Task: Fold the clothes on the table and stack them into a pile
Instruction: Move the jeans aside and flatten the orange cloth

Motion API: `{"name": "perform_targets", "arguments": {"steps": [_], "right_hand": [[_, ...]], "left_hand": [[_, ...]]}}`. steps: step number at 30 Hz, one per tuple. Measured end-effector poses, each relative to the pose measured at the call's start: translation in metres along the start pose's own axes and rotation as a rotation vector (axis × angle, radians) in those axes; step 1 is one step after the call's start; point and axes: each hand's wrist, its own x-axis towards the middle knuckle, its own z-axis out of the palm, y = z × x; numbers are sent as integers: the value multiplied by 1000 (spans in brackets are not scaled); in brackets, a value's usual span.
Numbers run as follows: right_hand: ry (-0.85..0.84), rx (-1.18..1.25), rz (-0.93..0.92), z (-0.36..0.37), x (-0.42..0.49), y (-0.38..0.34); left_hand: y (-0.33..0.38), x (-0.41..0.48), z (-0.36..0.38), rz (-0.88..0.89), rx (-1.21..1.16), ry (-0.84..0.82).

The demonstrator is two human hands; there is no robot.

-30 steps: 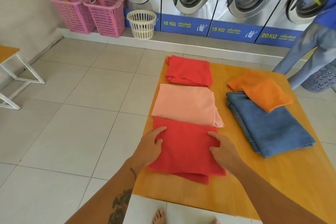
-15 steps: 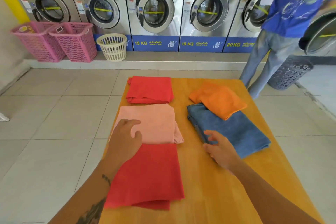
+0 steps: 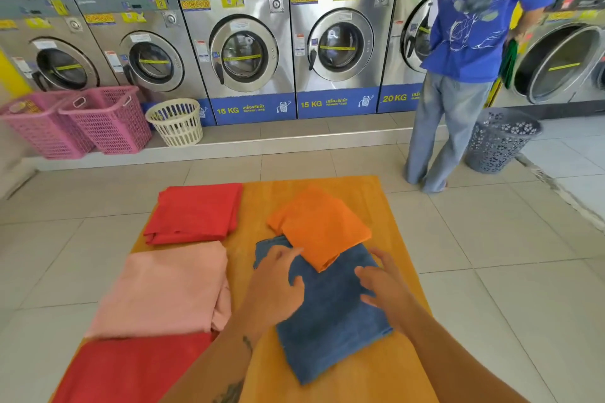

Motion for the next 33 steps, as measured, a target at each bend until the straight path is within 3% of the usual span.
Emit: {"name": "perform_targets", "arguments": {"steps": [7,15,19,25,30,33], "right_hand": [[-104,218,90,13,45,-16],[15,336,9,47,80,-27],[128,206,-127,64,101,-28],[255,-25,-170,81,126,-31],[243,-307,-268,74,123,-38],[216,-393,-320,63,112,-48]], "left_hand": [[-2,65,-14,-15,53,15],[-44,178,-22,-83,24,-11],[-68,229,-6,-178,15,-124],[-72,262,16,-141,-144,-282],[-65,268,2,-303,-551,-443],[-59,254,-10,-337,-663,-404]]}}
